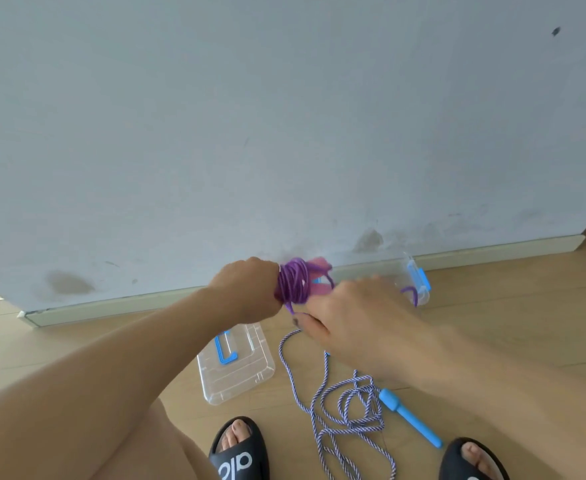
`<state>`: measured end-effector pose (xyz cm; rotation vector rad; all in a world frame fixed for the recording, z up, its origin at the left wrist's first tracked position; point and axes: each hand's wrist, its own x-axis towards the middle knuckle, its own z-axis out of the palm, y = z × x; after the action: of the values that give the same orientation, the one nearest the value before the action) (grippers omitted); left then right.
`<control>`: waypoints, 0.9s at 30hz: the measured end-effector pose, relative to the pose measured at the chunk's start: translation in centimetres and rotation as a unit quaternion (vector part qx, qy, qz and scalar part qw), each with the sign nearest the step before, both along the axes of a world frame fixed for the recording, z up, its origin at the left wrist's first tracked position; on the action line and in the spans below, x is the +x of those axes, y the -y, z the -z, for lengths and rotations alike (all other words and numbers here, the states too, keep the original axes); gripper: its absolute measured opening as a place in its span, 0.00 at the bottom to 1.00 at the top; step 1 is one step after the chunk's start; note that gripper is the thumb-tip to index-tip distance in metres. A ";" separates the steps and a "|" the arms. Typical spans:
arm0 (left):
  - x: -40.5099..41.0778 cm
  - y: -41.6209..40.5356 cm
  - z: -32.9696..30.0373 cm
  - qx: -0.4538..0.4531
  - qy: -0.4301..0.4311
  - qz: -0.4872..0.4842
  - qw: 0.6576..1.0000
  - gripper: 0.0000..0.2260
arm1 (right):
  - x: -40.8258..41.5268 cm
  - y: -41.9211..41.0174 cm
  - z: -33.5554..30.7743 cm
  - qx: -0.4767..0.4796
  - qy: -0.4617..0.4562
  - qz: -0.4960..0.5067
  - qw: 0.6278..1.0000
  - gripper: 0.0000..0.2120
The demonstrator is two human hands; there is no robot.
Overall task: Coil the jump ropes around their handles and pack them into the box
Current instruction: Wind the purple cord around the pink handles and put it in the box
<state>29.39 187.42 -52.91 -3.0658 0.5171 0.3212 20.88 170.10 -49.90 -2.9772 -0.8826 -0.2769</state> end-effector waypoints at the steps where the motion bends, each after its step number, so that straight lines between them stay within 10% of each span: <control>1: -0.5 0.4 0.2 0.039 0.008 0.036 0.999 0.03 | 0.8 0.1 -0.1 0.015 0.044 -0.005 0.999 0.20; 5: -2.4 2.0 0.0 0.085 0.109 0.143 0.980 0.10 | 5.1 2.5 -1.8 0.067 0.105 0.025 0.992 0.27; 12: -3.6 1.9 -0.6 -0.023 0.197 0.297 0.934 0.11 | 8.8 4.7 0.7 0.202 -0.155 0.078 0.964 0.29; 21: -3.7 2.4 -3.1 -0.389 0.087 0.036 0.917 0.13 | 7.4 4.3 2.7 0.437 -0.453 0.182 0.755 0.11; 27: -1.7 2.3 -2.6 -0.380 0.011 -0.093 0.920 0.05 | 3.9 3.2 0.6 0.569 -0.504 0.208 0.616 0.14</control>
<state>27.65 185.07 -50.29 -3.8827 0.4215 0.0925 24.77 166.87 -50.47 -1.5417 0.1811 0.5916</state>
